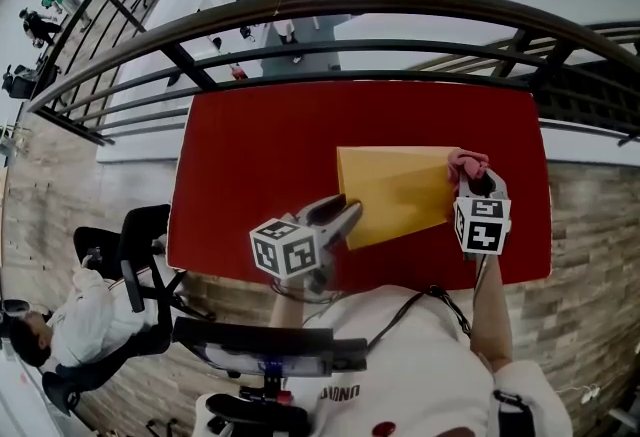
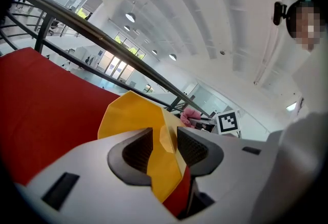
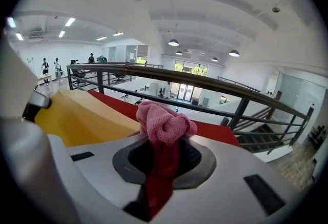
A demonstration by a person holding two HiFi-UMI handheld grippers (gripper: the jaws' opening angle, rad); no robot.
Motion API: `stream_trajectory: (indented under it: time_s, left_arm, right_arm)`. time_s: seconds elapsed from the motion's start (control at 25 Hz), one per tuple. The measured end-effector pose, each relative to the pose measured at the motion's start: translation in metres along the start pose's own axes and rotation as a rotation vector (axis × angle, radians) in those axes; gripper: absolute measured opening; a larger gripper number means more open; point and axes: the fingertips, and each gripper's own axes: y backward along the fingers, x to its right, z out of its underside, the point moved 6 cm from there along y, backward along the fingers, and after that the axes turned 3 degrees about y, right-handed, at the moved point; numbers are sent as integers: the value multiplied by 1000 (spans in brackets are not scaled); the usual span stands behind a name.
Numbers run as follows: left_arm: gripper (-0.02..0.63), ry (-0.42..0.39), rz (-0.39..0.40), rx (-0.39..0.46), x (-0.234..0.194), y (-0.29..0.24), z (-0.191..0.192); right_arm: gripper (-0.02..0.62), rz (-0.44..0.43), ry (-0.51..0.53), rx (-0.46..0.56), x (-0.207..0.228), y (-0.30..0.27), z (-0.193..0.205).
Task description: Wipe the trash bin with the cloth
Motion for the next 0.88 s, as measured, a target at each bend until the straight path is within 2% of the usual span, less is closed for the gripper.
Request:
stream_trajectory:
  time_s: [0.16, 0.32, 0.44, 0.52, 0.6, 0.68, 0.8, 0.88]
  left_arm:
    - [150, -10, -5, 0, -1, -1, 0]
    - [150, -34, -13, -14, 0, -2, 1]
    - [118, -65, -9, -35, 6, -3, 0]
    - [81, -68, -5, -51, 8, -3, -2]
    - [77, -68, 9, -75, 7, -2, -1]
    - [72, -110, 36, -98, 9, 2, 2]
    - [72, -247, 66, -113, 16, 5, 13]
    - [74, -277, 77, -133, 18, 8, 21]
  right_arm:
    - [61, 43, -17, -15, 16, -7, 8]
    - [61, 18, -25, 3, 8, 2, -7]
    - [61, -96, -40, 114, -20, 25, -48]
    - [61, -190, -9, 177, -50, 34, -76]
    - [61, -285, 29, 216, -83, 38, -94]
    - [61, -362, 75, 229, -116, 37, -103]
    - [61, -429, 181, 211, -155, 31, -105]
    - [61, -463, 247, 185, -172, 28, -99]
